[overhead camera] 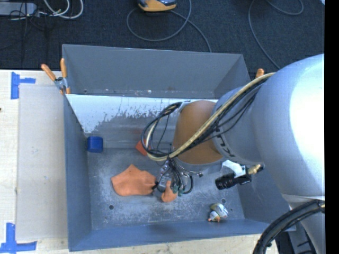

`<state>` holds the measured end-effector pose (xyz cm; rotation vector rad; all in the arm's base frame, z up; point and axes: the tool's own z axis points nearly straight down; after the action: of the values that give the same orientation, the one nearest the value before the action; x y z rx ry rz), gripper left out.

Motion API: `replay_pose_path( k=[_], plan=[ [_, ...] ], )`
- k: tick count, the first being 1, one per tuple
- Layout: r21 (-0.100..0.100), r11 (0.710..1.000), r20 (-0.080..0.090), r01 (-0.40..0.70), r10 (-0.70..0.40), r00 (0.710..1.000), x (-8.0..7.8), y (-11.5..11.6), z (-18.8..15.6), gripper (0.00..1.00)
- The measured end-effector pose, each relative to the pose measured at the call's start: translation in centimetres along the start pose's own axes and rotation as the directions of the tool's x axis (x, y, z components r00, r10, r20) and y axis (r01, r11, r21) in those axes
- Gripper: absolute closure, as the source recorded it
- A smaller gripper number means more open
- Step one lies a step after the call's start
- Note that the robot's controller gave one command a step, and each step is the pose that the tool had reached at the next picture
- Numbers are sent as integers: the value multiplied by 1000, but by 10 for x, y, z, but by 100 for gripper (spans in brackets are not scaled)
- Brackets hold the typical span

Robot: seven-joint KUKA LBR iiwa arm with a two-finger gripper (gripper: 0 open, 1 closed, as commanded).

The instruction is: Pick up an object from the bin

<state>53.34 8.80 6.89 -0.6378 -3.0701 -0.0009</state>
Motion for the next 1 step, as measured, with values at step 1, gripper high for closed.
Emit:
replay_pose_path(
  k=[1],
  plan=[
    [1, 1000, -1, -2, 2, 1000, 0, 0, -3, 100]
  ],
)
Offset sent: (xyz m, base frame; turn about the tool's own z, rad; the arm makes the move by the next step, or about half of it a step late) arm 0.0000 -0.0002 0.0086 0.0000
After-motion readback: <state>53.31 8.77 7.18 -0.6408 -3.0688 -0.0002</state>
